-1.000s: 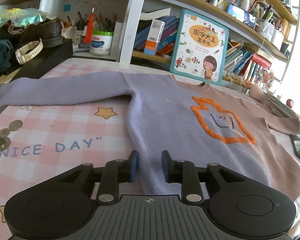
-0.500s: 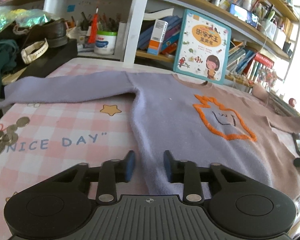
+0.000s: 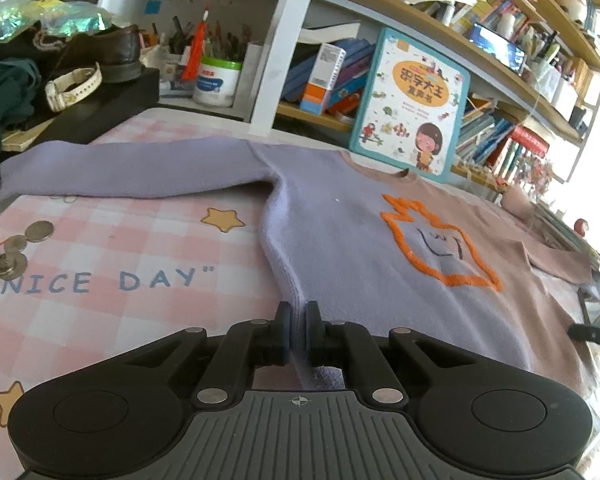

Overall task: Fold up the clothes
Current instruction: 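Grasp the sweater hem with both grippers to straighten it, then open both grippers and move the left gripper toward the lavender sleeve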

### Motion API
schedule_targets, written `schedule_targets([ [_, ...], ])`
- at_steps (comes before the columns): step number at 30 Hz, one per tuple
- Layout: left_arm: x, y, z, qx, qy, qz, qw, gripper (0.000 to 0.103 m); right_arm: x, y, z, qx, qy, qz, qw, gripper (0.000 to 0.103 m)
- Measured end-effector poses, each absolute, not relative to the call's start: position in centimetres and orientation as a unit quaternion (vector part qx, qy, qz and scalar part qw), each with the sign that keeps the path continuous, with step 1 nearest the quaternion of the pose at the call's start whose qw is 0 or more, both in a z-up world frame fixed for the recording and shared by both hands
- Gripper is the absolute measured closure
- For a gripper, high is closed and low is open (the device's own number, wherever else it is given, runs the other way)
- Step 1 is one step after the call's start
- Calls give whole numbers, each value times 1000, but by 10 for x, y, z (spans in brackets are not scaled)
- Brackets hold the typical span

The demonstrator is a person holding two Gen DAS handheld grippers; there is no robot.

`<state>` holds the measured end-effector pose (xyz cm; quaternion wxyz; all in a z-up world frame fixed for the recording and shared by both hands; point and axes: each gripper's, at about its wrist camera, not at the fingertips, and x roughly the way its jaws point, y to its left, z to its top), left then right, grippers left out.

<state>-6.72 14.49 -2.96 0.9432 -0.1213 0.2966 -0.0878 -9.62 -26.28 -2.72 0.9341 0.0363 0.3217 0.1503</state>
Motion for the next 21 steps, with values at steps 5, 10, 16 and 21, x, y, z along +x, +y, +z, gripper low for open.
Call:
schedule_targets([
  [5, -69, 144, -29, -116, 296, -86, 944, 97, -100, -256, -26, 17, 318, 145, 937, 91],
  [10, -68, 145, -29, -117, 294, -85, 945, 97, -100, -255, -27, 8, 315, 143, 938, 90],
  [16, -75, 131, -22, -68, 282, -52, 956, 89, -107, -254, -24, -8, 293, 127, 948, 63],
  [21, -92, 121, -9, -36, 241, -27, 969, 21, -112, -252, -16, -27, 252, 112, 961, 45],
])
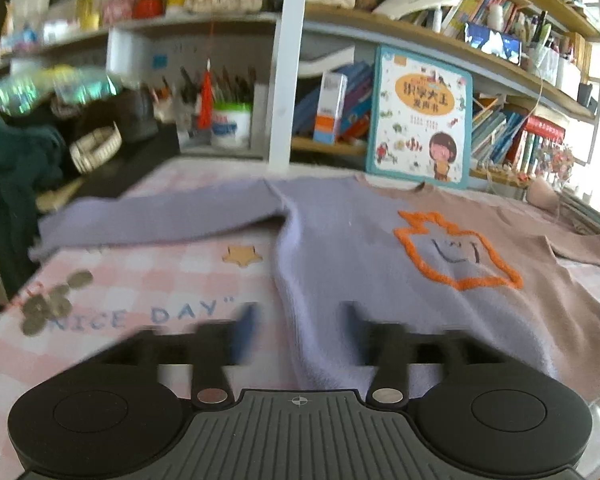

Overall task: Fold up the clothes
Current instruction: 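Open both grippers and move the left gripper toward the lavender sleeve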

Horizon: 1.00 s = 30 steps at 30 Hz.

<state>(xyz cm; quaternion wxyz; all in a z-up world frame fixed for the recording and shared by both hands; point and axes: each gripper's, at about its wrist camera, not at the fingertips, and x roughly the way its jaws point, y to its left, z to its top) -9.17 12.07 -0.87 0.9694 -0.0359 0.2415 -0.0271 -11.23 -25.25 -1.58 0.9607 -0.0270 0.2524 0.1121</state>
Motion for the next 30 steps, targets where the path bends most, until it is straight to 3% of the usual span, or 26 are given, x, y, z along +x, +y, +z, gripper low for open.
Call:
schedule_targets([
  [1, -94, 119, -6, -32, 233, -25, 972, 16, -113, -251, -14, -32, 245, 115, 962, 41],
  [10, -100, 114, 5, -38, 211, -19, 977, 5, -115, -225, -4, -70, 200, 157, 965, 26],
  [30, -109, 99, 0, 13, 215, -4, 976, 2, -102, -173, 12, -132, 129, 236, 954, 9],
])
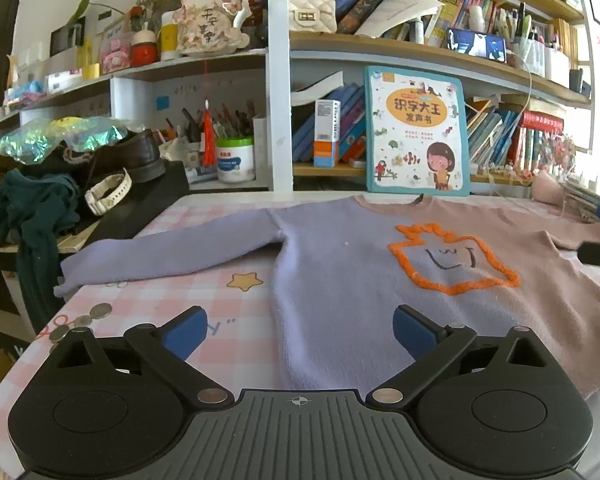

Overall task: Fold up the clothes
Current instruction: 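Open both grippers and move the left gripper toward the lavender sleeve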

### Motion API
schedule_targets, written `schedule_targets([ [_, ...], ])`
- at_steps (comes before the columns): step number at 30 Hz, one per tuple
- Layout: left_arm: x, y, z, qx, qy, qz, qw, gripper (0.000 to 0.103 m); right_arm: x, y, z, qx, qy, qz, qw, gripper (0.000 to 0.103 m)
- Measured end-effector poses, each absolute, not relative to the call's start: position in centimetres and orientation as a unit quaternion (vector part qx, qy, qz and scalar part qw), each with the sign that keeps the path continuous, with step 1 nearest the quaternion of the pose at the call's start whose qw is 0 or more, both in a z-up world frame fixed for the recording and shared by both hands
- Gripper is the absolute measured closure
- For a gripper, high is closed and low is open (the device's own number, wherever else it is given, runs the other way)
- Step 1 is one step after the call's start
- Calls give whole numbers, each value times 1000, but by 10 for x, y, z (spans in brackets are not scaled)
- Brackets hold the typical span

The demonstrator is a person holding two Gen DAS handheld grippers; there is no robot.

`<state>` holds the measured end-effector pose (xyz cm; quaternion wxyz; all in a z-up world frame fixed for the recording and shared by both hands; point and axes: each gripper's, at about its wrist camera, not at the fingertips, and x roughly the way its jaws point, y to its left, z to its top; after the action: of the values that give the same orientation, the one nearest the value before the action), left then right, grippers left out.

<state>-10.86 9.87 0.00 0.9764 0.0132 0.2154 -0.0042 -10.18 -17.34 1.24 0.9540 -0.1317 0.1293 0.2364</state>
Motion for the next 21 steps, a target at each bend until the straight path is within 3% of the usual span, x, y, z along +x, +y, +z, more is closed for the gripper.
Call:
schedule_targets([
  [21, -105, 104, 11, 48, 205, 25, 977, 1, -57, -126, -1, -125, 129, 302, 936, 8],
])
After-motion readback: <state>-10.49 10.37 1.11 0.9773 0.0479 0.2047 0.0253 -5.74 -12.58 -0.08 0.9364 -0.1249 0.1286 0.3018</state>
